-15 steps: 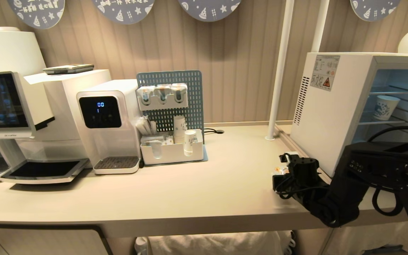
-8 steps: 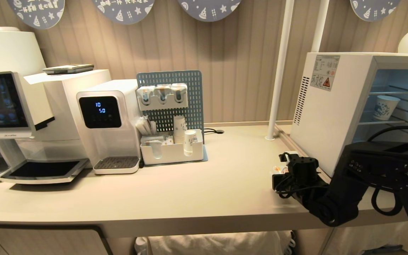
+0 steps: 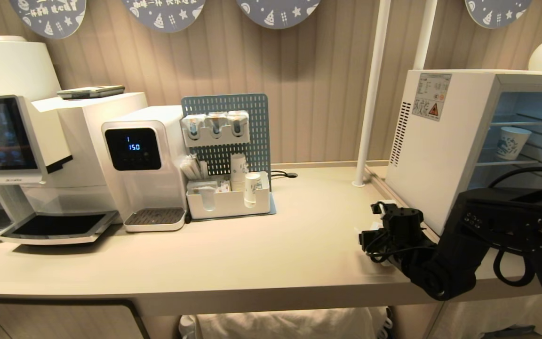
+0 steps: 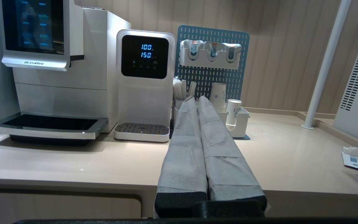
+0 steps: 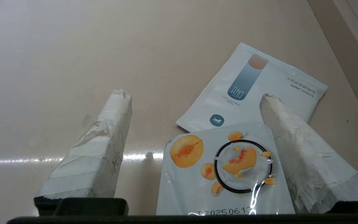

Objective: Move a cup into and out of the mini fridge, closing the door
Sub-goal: Place the yoghurt on the table

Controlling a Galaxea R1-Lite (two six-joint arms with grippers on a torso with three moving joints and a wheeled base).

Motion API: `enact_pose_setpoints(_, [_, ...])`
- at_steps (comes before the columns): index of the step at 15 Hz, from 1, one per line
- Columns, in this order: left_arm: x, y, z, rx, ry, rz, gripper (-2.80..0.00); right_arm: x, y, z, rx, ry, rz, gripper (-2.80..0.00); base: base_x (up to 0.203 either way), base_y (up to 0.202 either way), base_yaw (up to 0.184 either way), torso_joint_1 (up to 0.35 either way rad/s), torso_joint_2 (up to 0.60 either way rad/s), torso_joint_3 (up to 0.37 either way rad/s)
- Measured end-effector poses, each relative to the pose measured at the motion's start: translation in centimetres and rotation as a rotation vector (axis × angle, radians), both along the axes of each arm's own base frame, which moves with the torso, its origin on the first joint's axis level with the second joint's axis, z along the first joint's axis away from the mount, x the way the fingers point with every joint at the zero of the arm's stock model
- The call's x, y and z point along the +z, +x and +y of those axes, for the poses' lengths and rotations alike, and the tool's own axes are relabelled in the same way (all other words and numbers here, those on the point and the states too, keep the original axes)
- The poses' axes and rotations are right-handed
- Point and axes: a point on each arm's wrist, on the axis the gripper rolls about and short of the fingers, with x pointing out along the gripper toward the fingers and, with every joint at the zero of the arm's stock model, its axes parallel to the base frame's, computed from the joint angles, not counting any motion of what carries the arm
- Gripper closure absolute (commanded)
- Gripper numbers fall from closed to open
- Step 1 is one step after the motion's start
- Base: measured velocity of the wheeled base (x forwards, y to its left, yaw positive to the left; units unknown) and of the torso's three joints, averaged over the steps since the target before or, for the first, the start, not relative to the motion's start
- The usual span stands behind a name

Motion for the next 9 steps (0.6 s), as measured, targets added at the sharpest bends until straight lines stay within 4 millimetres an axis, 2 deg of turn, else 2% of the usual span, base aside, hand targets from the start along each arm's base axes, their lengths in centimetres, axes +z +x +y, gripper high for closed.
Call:
enact_pose_setpoints(5, [0.0, 0.0, 0.0, 0.000, 0.000, 0.000, 0.00, 0.0, -0.1, -0.1, -0.003, 0.002, -0.004, -2.80, 0.000, 0.000, 0.000, 0.000, 0.00, 0.000])
enact_pose_setpoints(9, [0.0, 0.0, 0.0, 0.000, 0.000, 0.000, 0.00, 0.4, -0.6, -1.0, -0.026, 0.007, 0.003, -2.80, 0.000, 0.000, 0.000, 0.000, 0.00, 0.000])
